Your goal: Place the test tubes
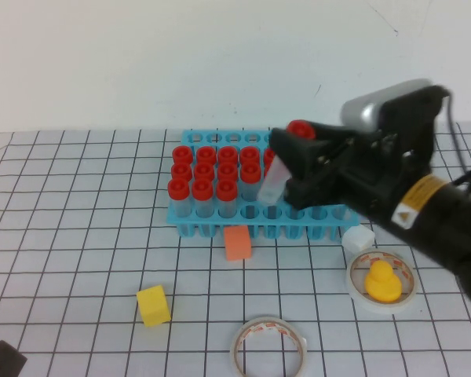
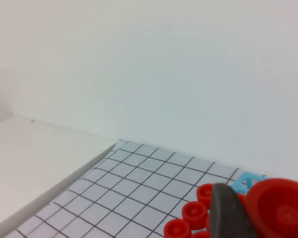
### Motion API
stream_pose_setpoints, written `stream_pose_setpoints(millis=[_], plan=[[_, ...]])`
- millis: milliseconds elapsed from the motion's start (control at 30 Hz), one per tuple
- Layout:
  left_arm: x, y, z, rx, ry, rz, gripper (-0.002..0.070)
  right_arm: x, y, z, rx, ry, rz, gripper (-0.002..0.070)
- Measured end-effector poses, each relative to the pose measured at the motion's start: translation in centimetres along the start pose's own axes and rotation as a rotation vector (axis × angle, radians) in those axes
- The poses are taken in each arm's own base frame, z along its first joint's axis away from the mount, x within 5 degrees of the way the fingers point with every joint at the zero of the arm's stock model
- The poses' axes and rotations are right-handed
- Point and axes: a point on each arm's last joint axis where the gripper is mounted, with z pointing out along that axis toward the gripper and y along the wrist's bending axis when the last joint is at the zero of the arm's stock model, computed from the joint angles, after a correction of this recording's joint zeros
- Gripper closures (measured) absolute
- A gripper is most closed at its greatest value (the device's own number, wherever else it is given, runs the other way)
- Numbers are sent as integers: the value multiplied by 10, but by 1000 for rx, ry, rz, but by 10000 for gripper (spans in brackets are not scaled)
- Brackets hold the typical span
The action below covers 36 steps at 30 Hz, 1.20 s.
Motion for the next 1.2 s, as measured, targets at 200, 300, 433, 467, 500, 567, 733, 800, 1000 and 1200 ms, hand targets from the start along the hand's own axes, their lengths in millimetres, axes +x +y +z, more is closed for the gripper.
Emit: stream_pose_setpoints(millis=[200, 300, 433, 467, 500, 567, 733, 800, 1000, 1200], plan=[[0, 0, 0, 0, 0, 0, 676, 19, -3, 23, -22, 5, -129, 397], [0, 0, 0, 0, 0, 0, 676, 25, -5, 33, -22, 14, -191, 397], [0, 0, 0, 0, 0, 0, 676, 31, -9, 54, -12, 47, -238, 397], [0, 0, 0, 0, 0, 0, 676, 32, -10, 60, -7, 67, -254, 397], [0, 0, 0, 0, 0, 0, 676, 32, -10, 65, -2, 87, -272, 397], [0, 0, 0, 0, 0, 0, 676, 35, -12, 75, 5, 125, -311, 397], [0, 0, 0, 0, 0, 0, 676, 47, -18, 93, 26, 145, -304, 397], [0, 0, 0, 0, 0, 0, 676, 52, -20, 97, 30, 129, -293, 397], [0, 0, 0, 0, 0, 0, 676, 68, -25, 103, 44, 131, -285, 397], [0, 0, 0, 0, 0, 0, 676, 77, -29, 106, 69, 128, -255, 397]])
